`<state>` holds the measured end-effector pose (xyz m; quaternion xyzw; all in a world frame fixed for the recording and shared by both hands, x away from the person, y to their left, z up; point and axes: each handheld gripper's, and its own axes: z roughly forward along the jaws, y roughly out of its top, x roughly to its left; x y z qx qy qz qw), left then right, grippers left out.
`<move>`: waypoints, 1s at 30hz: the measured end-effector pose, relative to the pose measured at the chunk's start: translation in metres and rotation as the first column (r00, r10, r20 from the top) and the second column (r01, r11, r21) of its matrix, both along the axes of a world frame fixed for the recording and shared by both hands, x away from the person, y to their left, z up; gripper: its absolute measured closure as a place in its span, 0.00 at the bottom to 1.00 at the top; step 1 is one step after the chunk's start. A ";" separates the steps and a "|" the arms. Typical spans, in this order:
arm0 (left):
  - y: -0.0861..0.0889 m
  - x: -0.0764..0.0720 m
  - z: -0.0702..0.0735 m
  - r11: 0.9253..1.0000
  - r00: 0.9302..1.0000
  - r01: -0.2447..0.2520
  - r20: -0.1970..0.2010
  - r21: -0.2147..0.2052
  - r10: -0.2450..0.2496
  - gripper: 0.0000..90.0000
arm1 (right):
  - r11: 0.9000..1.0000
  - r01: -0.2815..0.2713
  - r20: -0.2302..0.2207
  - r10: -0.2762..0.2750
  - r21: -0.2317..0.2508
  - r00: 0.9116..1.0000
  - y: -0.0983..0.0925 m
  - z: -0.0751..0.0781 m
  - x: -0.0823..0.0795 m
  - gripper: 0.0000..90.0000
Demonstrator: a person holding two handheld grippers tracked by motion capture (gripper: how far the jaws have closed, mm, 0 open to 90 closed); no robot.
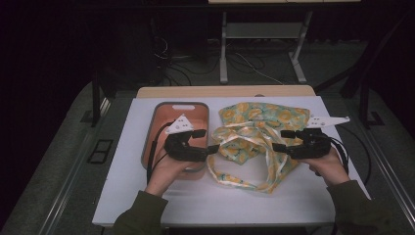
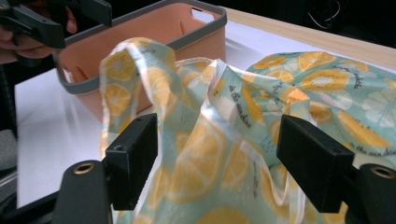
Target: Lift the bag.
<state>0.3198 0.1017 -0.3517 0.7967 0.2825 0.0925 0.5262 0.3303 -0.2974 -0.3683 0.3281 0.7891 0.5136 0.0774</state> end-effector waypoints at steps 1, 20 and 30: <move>0.005 -0.003 -0.002 1.000 1.000 0.002 0.005 0.004 -0.002 0.25 | 1.000 -0.001 0.002 0.001 0.000 1.000 -0.002 -0.001 -0.003 0.30; 0.052 -0.031 -0.022 1.000 0.999 0.017 0.044 0.025 -0.018 0.06 | 0.997 0.069 0.071 -0.067 -0.027 0.995 -0.034 -0.032 -0.042 0.15; 0.063 -0.043 -0.028 1.000 0.996 -0.005 0.093 0.007 0.004 0.00 | 0.993 0.103 0.061 -0.100 -0.053 0.993 -0.038 -0.054 -0.051 0.14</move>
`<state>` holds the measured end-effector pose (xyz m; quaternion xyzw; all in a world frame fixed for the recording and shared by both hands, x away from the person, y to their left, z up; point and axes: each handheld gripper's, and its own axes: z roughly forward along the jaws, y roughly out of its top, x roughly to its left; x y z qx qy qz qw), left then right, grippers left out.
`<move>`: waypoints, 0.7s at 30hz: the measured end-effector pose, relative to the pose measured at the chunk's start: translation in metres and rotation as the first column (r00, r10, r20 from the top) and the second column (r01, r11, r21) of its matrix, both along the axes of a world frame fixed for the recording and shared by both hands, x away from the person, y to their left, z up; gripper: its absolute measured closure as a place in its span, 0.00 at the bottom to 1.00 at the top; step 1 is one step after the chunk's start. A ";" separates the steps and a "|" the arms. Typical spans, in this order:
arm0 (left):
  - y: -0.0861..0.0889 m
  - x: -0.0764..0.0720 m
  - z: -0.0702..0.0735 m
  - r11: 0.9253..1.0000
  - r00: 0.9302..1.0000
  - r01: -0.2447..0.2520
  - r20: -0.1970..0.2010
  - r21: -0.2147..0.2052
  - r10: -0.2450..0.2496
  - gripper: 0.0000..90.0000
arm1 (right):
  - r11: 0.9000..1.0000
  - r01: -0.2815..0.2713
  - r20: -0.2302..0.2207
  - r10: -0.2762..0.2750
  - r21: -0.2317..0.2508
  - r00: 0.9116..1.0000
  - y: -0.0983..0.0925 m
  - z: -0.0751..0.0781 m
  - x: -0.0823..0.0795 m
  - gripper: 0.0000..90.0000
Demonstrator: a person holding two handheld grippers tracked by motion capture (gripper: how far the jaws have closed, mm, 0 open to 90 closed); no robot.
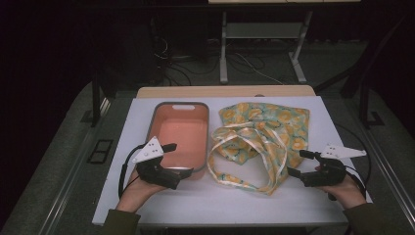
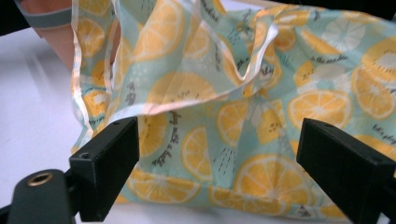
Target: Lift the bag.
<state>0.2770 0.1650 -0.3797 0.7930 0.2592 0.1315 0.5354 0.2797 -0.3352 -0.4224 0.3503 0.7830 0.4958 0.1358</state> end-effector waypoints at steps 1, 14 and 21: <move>0.001 -0.001 0.000 1.000 1.000 0.005 0.003 0.000 -0.005 0.00 | 1.000 -0.001 0.000 0.001 -0.007 1.000 0.000 -0.001 -0.001 0.14; 0.008 0.003 -0.010 1.000 1.000 -0.010 -0.022 -0.013 0.010 0.00 | 0.999 -0.005 0.004 0.005 -0.042 1.000 -0.002 -0.005 -0.006 0.14; 0.008 0.003 -0.010 1.000 1.000 -0.010 -0.025 -0.015 0.009 0.00 | 0.999 -0.005 0.008 0.005 -0.039 1.000 -0.002 -0.004 -0.006 0.14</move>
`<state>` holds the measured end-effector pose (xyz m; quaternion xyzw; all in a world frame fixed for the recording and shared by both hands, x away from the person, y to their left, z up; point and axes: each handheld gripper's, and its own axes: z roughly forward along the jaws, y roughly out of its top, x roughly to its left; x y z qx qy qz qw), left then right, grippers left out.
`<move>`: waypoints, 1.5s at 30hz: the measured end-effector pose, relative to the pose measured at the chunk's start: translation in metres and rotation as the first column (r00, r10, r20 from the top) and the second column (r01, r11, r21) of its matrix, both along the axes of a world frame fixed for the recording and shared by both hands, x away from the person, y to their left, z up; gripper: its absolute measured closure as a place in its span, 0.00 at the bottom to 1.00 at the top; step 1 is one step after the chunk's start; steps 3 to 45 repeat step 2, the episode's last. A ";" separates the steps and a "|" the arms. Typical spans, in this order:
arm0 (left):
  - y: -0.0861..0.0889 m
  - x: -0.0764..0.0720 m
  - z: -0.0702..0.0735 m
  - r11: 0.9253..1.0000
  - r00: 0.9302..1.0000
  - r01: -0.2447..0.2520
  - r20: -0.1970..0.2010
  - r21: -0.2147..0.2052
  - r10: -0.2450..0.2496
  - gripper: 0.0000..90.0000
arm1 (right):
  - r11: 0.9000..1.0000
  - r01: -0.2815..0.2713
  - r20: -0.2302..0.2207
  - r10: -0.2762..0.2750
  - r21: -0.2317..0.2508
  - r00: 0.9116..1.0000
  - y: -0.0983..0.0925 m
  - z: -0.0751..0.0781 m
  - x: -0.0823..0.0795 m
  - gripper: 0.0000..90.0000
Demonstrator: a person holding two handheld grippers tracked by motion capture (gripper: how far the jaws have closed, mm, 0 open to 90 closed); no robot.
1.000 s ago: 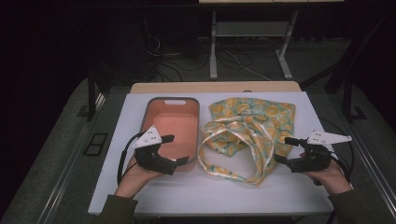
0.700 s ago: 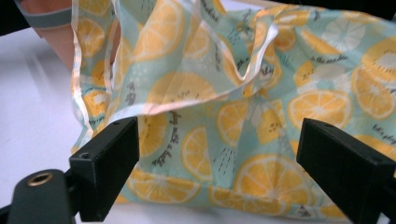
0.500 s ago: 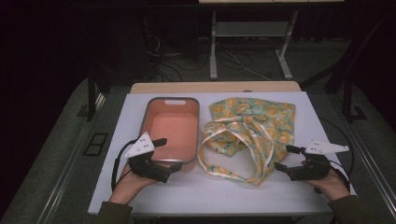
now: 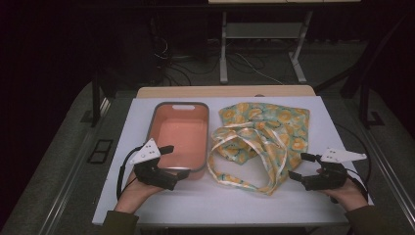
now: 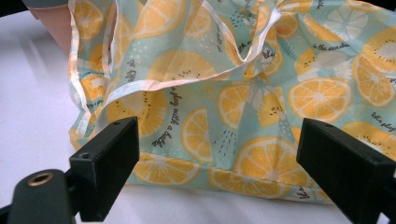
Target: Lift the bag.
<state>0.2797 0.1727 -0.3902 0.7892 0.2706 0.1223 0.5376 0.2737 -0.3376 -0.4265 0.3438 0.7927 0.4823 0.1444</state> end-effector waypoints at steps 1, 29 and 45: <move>0.000 0.000 0.000 1.000 1.000 0.001 -0.001 0.000 -0.001 0.00 | 1.000 0.000 -0.001 0.000 0.001 1.000 0.000 0.000 0.000 0.14; 0.000 0.000 0.000 1.000 1.000 0.000 -0.001 0.000 0.000 0.00 | 1.000 -0.001 0.000 0.001 0.002 1.000 0.000 0.000 0.000 0.14; 0.000 0.000 0.000 1.000 1.000 0.000 -0.001 0.000 0.000 0.00 | 1.000 -0.001 0.000 0.001 0.002 1.000 0.000 0.000 0.000 0.14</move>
